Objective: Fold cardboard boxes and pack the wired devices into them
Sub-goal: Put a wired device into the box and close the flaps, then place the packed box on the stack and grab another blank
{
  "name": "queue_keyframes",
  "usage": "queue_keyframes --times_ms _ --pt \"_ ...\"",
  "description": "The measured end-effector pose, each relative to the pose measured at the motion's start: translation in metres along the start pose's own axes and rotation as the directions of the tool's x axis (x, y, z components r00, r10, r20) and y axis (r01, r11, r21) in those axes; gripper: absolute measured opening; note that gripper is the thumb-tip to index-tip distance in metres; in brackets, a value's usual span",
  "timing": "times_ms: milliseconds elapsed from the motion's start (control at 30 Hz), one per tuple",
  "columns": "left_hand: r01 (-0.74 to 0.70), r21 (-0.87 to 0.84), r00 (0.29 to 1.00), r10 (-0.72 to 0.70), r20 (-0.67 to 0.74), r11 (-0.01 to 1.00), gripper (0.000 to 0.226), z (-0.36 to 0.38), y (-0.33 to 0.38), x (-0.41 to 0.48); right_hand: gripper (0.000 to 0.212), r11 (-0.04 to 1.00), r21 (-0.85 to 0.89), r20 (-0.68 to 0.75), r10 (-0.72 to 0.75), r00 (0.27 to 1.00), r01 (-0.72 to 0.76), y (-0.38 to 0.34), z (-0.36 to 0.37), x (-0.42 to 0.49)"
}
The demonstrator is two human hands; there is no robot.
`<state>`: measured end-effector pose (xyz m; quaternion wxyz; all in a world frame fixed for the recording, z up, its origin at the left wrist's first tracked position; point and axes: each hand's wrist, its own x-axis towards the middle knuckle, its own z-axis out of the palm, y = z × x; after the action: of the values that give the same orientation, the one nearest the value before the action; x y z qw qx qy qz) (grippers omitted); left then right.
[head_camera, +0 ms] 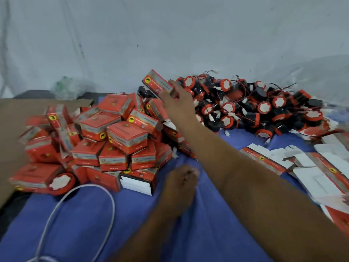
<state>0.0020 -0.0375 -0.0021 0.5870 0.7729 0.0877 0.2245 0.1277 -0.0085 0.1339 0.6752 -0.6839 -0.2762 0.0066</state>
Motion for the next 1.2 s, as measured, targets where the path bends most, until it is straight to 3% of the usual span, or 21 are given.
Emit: queue_keyframes --times_ms 133,233,333,367,433,533,600,667,767,833,900,967,1033,1200 --pt "0.040 0.018 0.999 -0.040 -0.013 0.999 0.024 0.004 0.001 0.003 0.046 0.939 -0.236 0.079 -0.237 0.968 0.249 -0.034 0.043 0.020" --pt "0.022 0.067 0.999 -0.020 -0.032 0.997 0.023 0.002 -0.003 0.004 0.044 0.844 -0.271 0.269 -0.395 0.879 0.462 -0.045 0.065 0.010" --pt "0.037 0.063 0.999 -0.037 -0.014 0.997 0.021 -0.001 -0.005 0.004 0.039 0.664 -0.381 0.589 -0.361 0.723 0.643 -0.040 0.080 -0.006" --pt "0.032 0.030 0.999 -0.032 -0.023 0.999 0.021 -0.001 -0.006 0.003 0.041 0.638 -0.402 0.637 -0.320 0.701 0.657 -0.037 0.082 -0.010" --pt "0.015 0.007 1.000 -0.015 -0.011 1.000 0.020 -0.001 -0.004 0.001 0.044 0.661 -0.429 0.615 -0.285 0.735 0.615 -0.034 0.083 -0.013" --pt "-0.009 0.065 0.999 0.006 0.049 0.998 0.020 -0.003 0.000 0.000 0.042 0.730 -0.442 0.472 -0.305 0.827 0.521 -0.029 0.059 -0.010" --pt "-0.024 0.096 0.997 0.017 0.073 0.995 0.021 -0.004 0.001 0.001 0.033 0.732 -0.482 0.393 -0.310 0.866 0.481 -0.014 0.017 -0.008" --pt "-0.044 0.119 0.997 0.036 0.069 0.992 0.033 -0.003 0.000 0.002 0.029 0.711 -0.604 0.297 -0.217 0.930 0.359 0.014 -0.041 -0.007" --pt "-0.067 0.143 0.997 0.060 0.054 0.987 0.029 -0.002 -0.006 0.003 0.036 0.599 -0.801 0.008 -0.017 1.000 0.017 0.068 -0.138 -0.001" --pt "-0.065 0.144 0.997 0.058 0.053 0.987 0.023 -0.002 -0.008 0.004 0.050 0.473 -0.853 -0.226 0.048 0.973 -0.221 0.094 -0.197 0.000" --pt "-0.058 0.132 0.997 0.051 0.053 0.990 0.021 -0.001 -0.008 0.005 0.059 0.372 -0.855 -0.332 0.139 0.933 -0.360 0.110 -0.245 -0.001" --pt "-0.044 0.107 0.998 0.039 0.048 0.993 0.023 0.000 -0.007 0.004 0.065 0.310 -0.862 -0.306 0.314 0.899 -0.401 0.118 -0.275 -0.005" --pt "-0.031 0.098 0.999 0.027 0.043 0.995 0.027 0.000 -0.006 0.004 0.072 0.247 -0.907 -0.214 0.427 0.879 -0.341 0.120 -0.286 -0.016" --pt "-0.015 0.113 0.999 0.008 0.054 0.993 0.021 -0.001 -0.005 0.004 0.084 0.217 -0.965 -0.030 0.468 0.883 -0.148 0.118 -0.277 -0.046"
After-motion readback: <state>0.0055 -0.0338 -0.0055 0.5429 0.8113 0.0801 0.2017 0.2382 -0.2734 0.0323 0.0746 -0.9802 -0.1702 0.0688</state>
